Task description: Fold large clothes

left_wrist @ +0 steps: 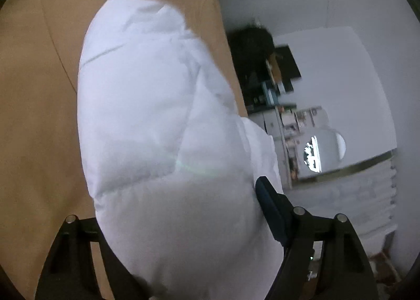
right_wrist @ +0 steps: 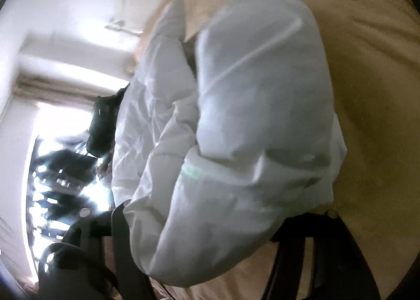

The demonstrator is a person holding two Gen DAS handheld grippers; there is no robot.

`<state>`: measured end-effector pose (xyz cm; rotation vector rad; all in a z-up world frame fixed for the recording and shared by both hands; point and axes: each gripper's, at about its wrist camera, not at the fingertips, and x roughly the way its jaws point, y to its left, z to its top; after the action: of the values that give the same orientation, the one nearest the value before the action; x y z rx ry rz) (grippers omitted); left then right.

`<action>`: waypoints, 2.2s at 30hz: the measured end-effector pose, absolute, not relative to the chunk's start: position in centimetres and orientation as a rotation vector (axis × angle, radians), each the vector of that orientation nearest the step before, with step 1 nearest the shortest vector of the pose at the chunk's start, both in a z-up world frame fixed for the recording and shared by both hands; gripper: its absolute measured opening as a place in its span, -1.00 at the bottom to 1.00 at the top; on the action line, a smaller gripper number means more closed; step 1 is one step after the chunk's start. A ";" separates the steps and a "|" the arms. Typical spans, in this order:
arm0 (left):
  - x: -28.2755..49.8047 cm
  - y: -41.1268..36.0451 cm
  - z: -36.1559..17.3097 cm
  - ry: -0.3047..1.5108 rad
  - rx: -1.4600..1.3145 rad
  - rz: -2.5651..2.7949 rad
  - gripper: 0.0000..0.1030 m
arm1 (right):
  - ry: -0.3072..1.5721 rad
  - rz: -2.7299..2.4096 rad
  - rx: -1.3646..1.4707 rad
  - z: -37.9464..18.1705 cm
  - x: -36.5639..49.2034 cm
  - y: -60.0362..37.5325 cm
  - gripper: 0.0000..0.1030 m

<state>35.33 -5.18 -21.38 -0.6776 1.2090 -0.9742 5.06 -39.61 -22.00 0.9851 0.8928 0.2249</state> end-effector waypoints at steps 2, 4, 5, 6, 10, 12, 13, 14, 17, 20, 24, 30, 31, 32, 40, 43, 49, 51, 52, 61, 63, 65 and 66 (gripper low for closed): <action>37.6 -2.1 -20.3 1.173 -0.702 -0.917 0.50 | 0.889 0.287 0.973 -21.2 8.4 -37.7 0.21; 39.6 0.3 -20.8 1.177 -0.735 -0.859 0.59 | 0.888 0.337 0.961 -21.2 11.2 -36.0 0.21; 40.5 1.3 -21.8 1.193 -0.746 -0.818 0.59 | 0.891 0.352 0.958 -21.6 12.5 -35.3 0.21; 41.3 2.3 -23.3 1.217 -0.754 -0.768 0.60 | 0.901 0.372 0.962 -22.3 13.7 -34.3 0.21; 43.1 4.8 -31.3 1.353 -0.897 -0.638 0.85 | 1.035 0.376 1.036 -29.2 16.3 -31.8 0.43; 42.5 6.3 -32.0 1.317 -1.057 -0.653 0.84 | 1.043 0.409 1.110 -32.0 16.6 -31.6 0.59; 42.3 6.9 -31.2 1.301 -1.064 -0.658 0.84 | 1.034 0.407 1.122 -32.4 16.5 -31.8 0.59; 42.0 7.3 -30.1 1.289 -1.047 -0.661 0.84 | 1.036 0.408 1.120 -32.2 16.6 -32.0 0.59; 39.7 8.1 -24.9 1.234 -0.857 -0.620 0.84 | 1.049 0.408 1.097 -31.7 16.2 -32.4 0.59; 33.3 6.4 -19.1 1.114 -0.564 -0.563 0.84 | 1.045 0.406 1.104 -31.7 15.8 -32.6 0.59; 24.0 1.2 -14.6 0.813 -0.055 -0.464 0.85 | 1.047 0.375 1.039 -30.4 15.6 -31.8 0.62; 22.7 -3.2 -22.6 0.875 0.126 -0.462 0.90 | 1.049 0.301 0.880 -26.8 13.6 -31.4 0.62; 22.7 -3.6 -23.0 0.853 0.142 -0.454 0.91 | 1.049 0.277 0.852 -26.0 13.1 -31.4 0.62; 22.4 -3.8 -23.3 0.839 0.150 -0.449 0.91 | 1.042 0.250 0.814 -25.2 12.3 -31.5 0.60; 22.3 -3.9 -24.7 0.876 0.134 -0.465 0.91 | 0.826 0.195 0.299 -13.2 15.9 -28.8 -0.26; 20.2 -3.6 -24.7 0.866 0.148 -0.460 0.92 | 0.851 0.300 0.257 -12.3 22.0 -25.4 -0.26; 19.4 -3.3 -24.4 0.865 0.150 -0.466 0.95 | 1.013 0.234 0.201 -17.5 34.0 -21.6 -0.43; 19.1 -3.2 -24.1 0.866 0.149 -0.481 0.96 | 1.064 0.108 0.158 -19.4 36.0 -21.8 -0.77; 19.0 -3.3 -24.0 0.866 0.155 -0.486 0.96 | 1.080 0.072 0.165 -20.3 36.4 -22.5 -0.81; 19.8 -1.9 -23.7 0.907 0.089 -0.491 0.97 | 0.833 0.124 0.198 -15.8 24.8 -21.9 -0.83; 19.8 -0.9 -23.0 0.920 0.049 -0.494 0.94 | 0.788 0.142 0.138 -16.0 21.6 -19.9 -0.82; 19.8 0.5 -22.0 0.924 -0.015 -0.485 0.92 | 0.838 0.098 0.076 -19.1 19.5 -19.1 -0.81; 19.9 1.7 -21.2 0.917 -0.065 -0.465 0.92 | 0.876 0.092 0.086 -20.7 19.0 -20.0 -0.82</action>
<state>19.89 1.65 -21.25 -0.0651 0.9165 -0.4654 18.99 -20.03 -20.68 0.0858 0.8763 0.0918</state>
